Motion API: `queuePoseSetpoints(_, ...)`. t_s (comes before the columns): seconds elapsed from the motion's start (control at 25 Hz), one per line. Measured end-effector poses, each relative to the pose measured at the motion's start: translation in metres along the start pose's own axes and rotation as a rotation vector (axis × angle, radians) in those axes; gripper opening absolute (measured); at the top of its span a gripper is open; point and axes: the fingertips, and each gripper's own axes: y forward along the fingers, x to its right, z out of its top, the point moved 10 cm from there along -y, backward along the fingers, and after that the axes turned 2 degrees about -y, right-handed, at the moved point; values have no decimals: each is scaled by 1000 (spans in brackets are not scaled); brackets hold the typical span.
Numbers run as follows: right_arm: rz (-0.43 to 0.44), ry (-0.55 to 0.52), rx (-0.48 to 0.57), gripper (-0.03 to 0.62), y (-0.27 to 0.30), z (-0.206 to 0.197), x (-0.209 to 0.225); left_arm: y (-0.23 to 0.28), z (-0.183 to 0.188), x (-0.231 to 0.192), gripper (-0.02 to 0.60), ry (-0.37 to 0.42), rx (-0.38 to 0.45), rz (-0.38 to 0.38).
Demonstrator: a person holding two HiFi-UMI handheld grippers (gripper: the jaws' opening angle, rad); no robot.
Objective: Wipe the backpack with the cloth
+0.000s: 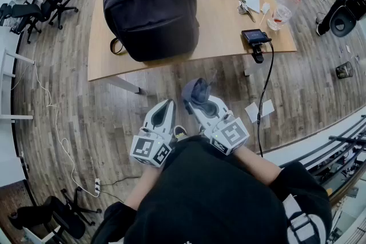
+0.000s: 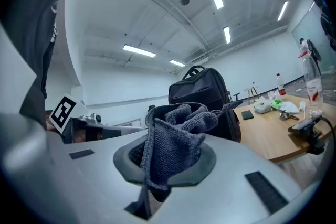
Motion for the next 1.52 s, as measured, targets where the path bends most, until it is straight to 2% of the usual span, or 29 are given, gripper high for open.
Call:
queuePoseSetpoints(0.16, 10, 43, -10, 41, 0, -6, 1, 2, -3, 2, 17, -13, -17, -33)
queuePoseSetpoints(0.48, 45, 70, -11, 41, 1, -11, -1, -2, -4, -2, 17, -38, -9, -9)
queuePoseSetpoints(0.68, 75, 164, 38, 41, -9, -21, -2, -4, -8, -3, 17, -56, -25, -17)
queuePoseSetpoints(0.84, 132, 218, 60, 41, -8, -25, -3, -7, -7, 8, 17, -11, -1, -123)
queuePoseSetpoints(0.96, 146, 157, 37, 41, -5, -27, -11, -8, -7, 16, 17, 35, -4, -197)
queuePoseSetpoints(1.12, 113, 33, 26, 41, -5, -21, -23, -13, -4, 13, 17, 17, 12, -238)
queuePoseSetpoints(1.2, 101, -9, 9, 41, 0, -19, -27, -18, -1, 6, 15, 17, 29, -206)
queuePoseSetpoints(1.4, 74, -18, -94, 41, 14, -26, -34, -35, 0, -22, 17, 25, -8, 59)
queuePoseSetpoints(1.52, 37, -50, -124, 41, 20, -21, -39, -49, 6, -35, 15, 69, -4, 136)
